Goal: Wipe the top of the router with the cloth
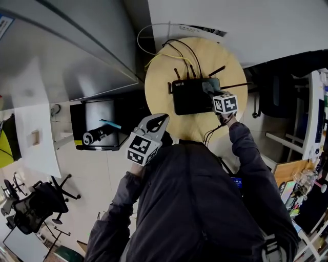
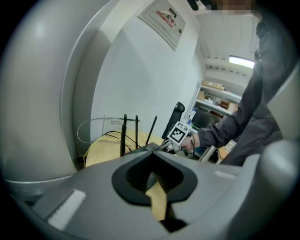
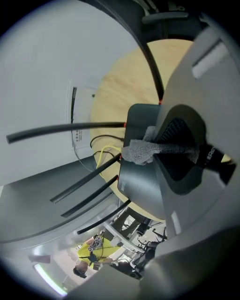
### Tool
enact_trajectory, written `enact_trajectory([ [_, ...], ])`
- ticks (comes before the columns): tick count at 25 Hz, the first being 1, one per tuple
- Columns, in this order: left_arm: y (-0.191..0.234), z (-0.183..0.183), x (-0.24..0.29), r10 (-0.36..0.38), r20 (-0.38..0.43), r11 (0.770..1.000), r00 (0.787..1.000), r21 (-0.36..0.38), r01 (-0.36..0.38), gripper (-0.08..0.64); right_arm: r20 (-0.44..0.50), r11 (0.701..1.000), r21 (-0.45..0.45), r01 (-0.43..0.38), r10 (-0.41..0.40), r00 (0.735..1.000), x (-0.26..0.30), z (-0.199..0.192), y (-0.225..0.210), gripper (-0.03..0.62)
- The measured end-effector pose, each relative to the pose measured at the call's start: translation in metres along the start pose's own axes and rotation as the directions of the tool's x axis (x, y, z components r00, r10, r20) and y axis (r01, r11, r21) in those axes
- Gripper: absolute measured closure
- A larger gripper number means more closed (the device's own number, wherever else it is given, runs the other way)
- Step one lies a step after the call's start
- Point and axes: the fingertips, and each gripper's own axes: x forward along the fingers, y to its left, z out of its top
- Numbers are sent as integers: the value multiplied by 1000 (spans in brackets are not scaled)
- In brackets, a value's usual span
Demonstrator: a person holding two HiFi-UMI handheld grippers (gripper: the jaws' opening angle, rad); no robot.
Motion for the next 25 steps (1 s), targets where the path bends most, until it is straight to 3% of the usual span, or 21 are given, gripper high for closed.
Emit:
enact_trajectory([
  [6, -3, 2, 2, -8, -6, 1000, 1000, 8, 9, 560, 3, 995, 76, 66, -66, 998, -19, -12, -33, 560],
  [12, -6, 0, 4, -14, -10, 1000, 1000, 11, 14, 560, -4, 991, 69, 112, -112, 994, -19, -13, -30, 560],
  [17, -9, -1, 4, -17, -14, 1000, 1000, 12, 18, 560, 66, 999, 43, -22, 19, 998, -10, 1, 39, 560],
  [21, -12, 0, 4, -18, -14, 1000, 1000, 20, 18, 560, 42, 989, -84, -119, 123, 992, 6, 5, 109, 560],
  [25, -13, -3, 0, -12, -18, 1000, 1000, 17, 12, 560, 6, 972, -145, -182, 185, 983, 22, 1, 162, 560],
])
